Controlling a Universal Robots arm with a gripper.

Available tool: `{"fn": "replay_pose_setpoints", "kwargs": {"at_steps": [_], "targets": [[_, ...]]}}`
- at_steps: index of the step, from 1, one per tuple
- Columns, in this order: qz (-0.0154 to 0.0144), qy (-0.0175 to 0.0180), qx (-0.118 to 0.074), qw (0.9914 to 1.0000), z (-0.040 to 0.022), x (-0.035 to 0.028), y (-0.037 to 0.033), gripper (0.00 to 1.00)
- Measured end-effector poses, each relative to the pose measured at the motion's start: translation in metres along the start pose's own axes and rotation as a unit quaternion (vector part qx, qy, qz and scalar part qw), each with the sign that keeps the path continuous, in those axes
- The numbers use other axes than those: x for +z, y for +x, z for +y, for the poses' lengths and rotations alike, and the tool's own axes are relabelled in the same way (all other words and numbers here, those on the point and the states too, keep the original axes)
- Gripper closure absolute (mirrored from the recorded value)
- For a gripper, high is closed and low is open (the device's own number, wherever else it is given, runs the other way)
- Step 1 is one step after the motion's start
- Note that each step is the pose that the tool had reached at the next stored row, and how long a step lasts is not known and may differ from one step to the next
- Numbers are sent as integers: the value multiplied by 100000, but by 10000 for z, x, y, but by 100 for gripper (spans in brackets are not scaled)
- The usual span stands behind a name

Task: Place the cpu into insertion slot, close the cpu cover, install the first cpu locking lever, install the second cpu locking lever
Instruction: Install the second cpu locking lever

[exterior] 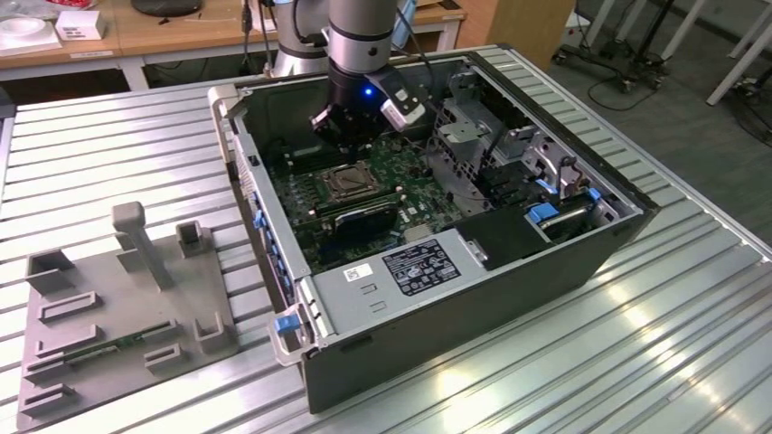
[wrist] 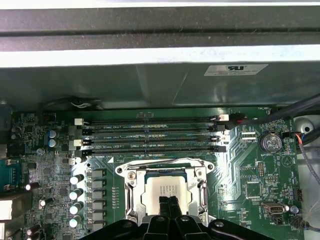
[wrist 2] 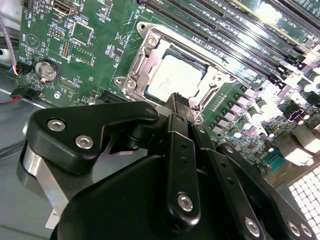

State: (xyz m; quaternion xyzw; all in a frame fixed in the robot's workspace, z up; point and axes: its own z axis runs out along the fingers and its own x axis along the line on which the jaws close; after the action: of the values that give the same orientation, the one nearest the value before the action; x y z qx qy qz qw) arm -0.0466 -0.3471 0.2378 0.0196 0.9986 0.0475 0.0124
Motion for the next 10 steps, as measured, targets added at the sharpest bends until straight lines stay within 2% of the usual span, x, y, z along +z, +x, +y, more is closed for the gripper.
{"fn": "replay_pose_setpoints", "kwargs": {"at_steps": [10], "targets": [[-6, -25, 4, 100000, -24, -4, -1, 89]]}}
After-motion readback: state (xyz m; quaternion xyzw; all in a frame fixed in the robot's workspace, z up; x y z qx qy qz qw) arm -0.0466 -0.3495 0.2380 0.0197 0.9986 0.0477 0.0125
